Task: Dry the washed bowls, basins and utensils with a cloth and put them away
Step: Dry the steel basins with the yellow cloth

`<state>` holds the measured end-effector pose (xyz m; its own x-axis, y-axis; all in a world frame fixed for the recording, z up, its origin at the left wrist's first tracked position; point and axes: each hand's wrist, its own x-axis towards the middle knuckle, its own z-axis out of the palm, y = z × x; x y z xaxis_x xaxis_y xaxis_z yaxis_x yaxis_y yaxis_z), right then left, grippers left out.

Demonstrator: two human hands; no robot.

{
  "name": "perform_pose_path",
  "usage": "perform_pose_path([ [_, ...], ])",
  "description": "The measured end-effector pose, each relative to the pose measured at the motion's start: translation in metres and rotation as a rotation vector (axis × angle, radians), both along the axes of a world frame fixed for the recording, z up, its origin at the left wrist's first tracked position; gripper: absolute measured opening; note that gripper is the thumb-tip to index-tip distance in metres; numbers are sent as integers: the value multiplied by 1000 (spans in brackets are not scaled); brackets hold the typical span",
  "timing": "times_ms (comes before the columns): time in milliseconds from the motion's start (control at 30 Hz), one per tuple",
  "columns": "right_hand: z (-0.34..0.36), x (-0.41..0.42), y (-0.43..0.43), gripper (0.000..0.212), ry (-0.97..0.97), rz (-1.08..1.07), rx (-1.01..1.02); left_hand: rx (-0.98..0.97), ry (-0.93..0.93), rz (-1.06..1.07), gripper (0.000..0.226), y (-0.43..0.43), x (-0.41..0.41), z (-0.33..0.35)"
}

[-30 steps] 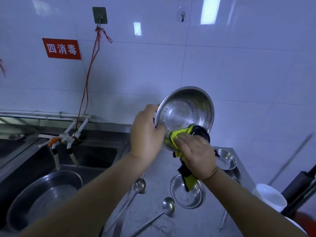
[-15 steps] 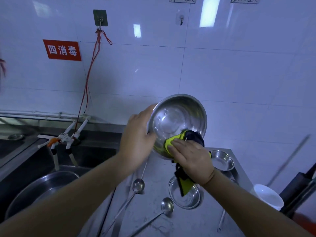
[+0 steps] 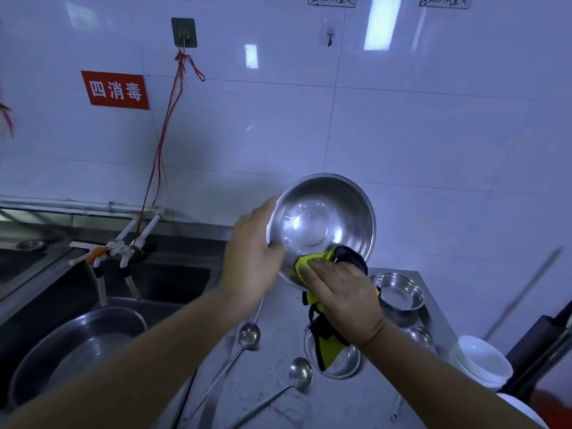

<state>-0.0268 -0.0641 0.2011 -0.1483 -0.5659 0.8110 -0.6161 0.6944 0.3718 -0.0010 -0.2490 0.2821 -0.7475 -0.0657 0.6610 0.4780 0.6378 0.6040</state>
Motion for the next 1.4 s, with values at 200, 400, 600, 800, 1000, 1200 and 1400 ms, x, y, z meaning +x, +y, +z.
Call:
perform_pose_path([
  [200,21,-14,19,27,15,-48,71,18,-50,-40,60,-11,-9,23],
  [400,5,-5,-11,24,-82,-70,-109,383,-125,2,44,17,1,-19],
  [600,-5,-17,13,23,-8,-6,155,-128,-140,-95,33,-14,-11,27],
  [800,9,-12,15,38,-29,-59,30,160,-202,-70,43,-6,-4,18],
  [1000,-3,2,-4,26,-101,-81,-48,252,-197,-58,66,11,-1,-16],
  [1200,0,-21,18,25,-54,-58,187,-187,-169,-46,63,-20,-23,27],
  [1400,9,-17,14,39,-95,-53,40,173,-255,13,42,-9,-6,12],
])
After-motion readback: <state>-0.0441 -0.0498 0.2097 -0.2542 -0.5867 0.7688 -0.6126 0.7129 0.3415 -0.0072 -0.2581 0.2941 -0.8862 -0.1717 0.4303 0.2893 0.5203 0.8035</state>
